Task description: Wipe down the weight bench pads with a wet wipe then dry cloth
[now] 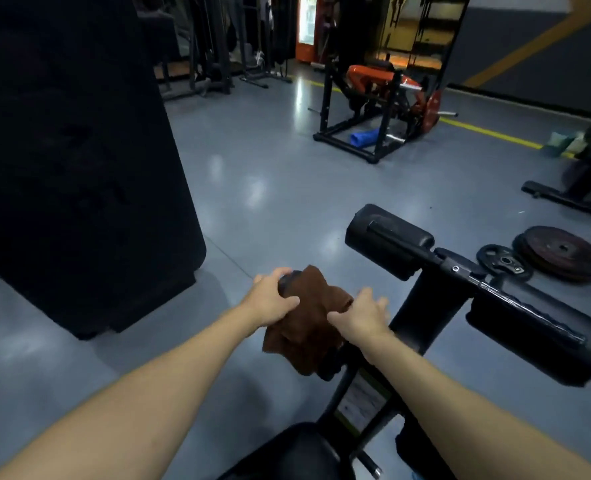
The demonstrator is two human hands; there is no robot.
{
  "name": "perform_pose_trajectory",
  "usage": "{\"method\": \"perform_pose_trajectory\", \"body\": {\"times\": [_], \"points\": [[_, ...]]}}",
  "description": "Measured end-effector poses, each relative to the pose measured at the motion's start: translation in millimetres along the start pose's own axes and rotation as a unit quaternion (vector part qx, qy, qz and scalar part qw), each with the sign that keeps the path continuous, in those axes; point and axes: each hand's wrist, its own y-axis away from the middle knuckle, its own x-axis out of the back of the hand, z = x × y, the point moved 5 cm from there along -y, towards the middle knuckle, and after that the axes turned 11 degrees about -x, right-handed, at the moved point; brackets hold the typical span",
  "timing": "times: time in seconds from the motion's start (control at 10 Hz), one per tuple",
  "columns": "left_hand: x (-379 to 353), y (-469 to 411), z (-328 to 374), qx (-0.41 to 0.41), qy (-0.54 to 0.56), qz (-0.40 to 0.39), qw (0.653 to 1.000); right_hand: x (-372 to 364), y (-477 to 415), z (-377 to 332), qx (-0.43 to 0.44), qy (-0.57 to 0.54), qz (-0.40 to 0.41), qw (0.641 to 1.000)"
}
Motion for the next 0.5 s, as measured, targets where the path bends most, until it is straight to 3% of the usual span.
{"method": "perform_pose_trajectory", "body": {"times": [0.1, 0.2, 0.3, 0.5], "points": [[-45, -30, -36, 0.028, -0.08, -0.059, 0.995, -26, -38, -3, 0.124, 0.16, -0.059, 0.977], [-59, -38, -42, 0.009, -0.099, -0.015, 0.995, -39, -55, -6, 0.162, 0.193, -0.083, 0.964], [-54, -50, -33, -0.055, -0.114, 0.017, 0.992, -35, -62, -18, 0.171, 0.146, -0.064, 0.972], [-44, -55, -30, -0.016, -0.148, -0.057, 0.987, -31, -69, -27, 0.121, 0.206, -0.06, 0.969]]}}
